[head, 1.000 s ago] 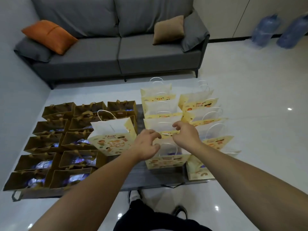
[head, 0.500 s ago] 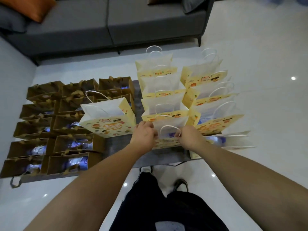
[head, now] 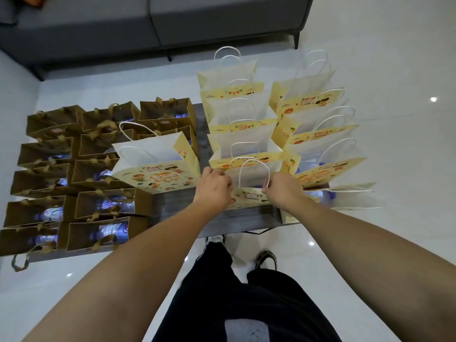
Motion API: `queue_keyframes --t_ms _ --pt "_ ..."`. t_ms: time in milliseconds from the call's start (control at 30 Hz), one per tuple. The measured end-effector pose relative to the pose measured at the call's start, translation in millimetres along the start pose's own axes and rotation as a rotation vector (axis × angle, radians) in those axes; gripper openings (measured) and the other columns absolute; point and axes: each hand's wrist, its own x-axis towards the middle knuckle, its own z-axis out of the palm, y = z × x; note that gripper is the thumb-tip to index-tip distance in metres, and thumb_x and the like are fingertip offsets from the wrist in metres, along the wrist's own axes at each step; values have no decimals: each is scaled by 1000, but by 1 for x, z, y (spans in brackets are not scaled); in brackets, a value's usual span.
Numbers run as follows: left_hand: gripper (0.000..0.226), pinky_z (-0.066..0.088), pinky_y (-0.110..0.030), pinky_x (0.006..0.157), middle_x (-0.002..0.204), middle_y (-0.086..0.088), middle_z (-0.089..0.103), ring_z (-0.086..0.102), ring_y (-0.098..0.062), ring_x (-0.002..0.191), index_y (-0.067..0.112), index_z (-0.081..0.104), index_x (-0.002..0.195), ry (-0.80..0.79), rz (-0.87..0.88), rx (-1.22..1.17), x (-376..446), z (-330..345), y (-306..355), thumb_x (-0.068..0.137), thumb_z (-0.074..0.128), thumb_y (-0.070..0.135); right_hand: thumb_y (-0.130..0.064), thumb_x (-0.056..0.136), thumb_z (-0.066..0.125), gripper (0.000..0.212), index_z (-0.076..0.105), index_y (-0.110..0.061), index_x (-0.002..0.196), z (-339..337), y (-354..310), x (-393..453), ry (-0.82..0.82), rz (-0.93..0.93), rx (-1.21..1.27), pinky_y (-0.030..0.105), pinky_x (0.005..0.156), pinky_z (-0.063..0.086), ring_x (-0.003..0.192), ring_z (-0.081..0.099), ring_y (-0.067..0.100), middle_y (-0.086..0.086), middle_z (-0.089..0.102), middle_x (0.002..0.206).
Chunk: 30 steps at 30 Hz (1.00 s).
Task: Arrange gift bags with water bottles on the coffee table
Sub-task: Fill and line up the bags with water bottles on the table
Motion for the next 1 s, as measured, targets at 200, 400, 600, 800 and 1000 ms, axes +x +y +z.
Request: queue_keyframes --t_ms 200,400,600,800,1000 --pt "22 45 -41 87 108 -2 66 48 -26 105 19 71 100 29 -11 -30 -8 1 0 97 52 30 -35 89 69 49 51 -21 132 -6 -8 -7 244 -37 187 40 86 48 109 57 31 7 64 113" --pt "31 43 -41 94 116 2 64 47 -24 111 22 74 108 -65 15 68 -30 -11 -1 100 48 38 -23 80 78 58 56 -25 134 -21 -28 0 322 -221 75 39 100 42 124 45 29 5 47 136" --pt "28 32 -45 105 129 1 59 41 -25 126 24 68 120 -116 -4 188 -51 -12 8 99 51 32 -29 88 73 6 71 -25 92 -22 -43 -14 135 -310 276 28 69 40 89 62 22 -2 68 88" --pt "31 40 -45 99 124 -4 57 46 -29 120 19 63 121 -91 -63 188 -65 -18 -1 96 51 31 -31 88 76 12 74 -19 89 -31 -81 -32 112 -386 212 26 69 39 84 58 19 -2 65 86" --pt "29 52 -39 86 119 -7 56 56 -30 111 14 64 120 -103 -57 12 -72 -40 -59 95 57 27 -30 83 81 12 76 -20 80 -28 -139 -37 153 -366 219 26 64 40 80 61 16 -3 68 81"
